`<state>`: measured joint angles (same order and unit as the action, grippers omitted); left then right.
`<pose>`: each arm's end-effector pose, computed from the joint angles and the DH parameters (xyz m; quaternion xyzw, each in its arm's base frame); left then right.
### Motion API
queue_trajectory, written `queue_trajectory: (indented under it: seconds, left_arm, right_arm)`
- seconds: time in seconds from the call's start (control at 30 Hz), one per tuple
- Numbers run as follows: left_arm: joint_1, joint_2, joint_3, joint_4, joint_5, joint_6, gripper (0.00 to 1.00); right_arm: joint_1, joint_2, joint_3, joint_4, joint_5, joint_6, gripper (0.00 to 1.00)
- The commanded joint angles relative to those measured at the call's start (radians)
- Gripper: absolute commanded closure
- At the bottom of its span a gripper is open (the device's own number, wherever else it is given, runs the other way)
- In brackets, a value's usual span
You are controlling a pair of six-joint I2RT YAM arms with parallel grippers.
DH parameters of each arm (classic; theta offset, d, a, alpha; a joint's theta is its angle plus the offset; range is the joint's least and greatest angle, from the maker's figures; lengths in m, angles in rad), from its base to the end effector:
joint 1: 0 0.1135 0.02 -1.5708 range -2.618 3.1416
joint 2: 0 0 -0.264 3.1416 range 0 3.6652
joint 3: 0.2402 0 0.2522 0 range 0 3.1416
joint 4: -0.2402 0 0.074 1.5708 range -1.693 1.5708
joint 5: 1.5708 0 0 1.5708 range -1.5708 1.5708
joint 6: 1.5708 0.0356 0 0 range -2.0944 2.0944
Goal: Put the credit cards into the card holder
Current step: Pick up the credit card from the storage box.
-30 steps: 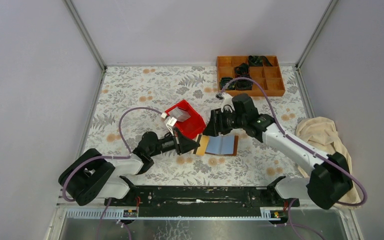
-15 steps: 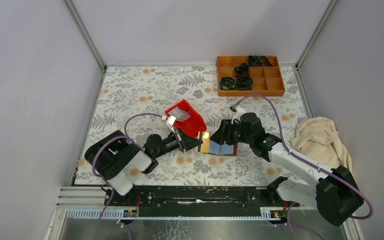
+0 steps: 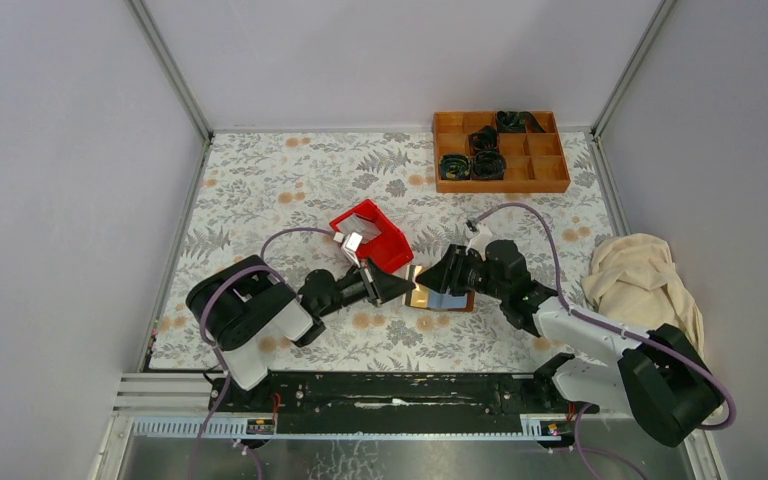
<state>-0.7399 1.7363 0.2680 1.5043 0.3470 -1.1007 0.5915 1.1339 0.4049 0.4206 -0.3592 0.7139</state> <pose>0.1806 -0.1813 0.1402 -0.0005 0.6950 -0.6367 0.3339 0.1866 0.1404 0.2017 -0.0566 0.7993 0.4672 0.3737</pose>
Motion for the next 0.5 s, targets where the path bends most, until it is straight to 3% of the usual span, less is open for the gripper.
queue_trajectory:
  seconds: [0.0,0.27,0.3,0.4,0.47]
  left_arm:
    - [-0.014,0.021,0.031,0.085,-0.029,-0.011,1.00]
    - [-0.017,0.044,0.044,0.085,-0.048,-0.024,1.00]
    - [-0.016,0.047,0.045,0.085,-0.050,-0.026,0.96]
    - [-0.017,0.043,0.040,0.067,-0.074,-0.025,0.68]
    - [-0.015,0.027,0.035,0.022,-0.096,-0.009,0.58]
  right_arm:
    - [-0.004,0.025,-0.047,0.198,-0.058,0.087,0.58]
    - [-0.004,0.012,-0.119,0.306,-0.085,0.157,0.98]
    - [-0.003,0.005,-0.122,0.307,-0.086,0.160,1.00]
    - [-0.004,-0.025,-0.121,0.280,-0.075,0.162,1.00]
    - [-0.004,-0.056,-0.106,0.221,-0.058,0.143,1.00]
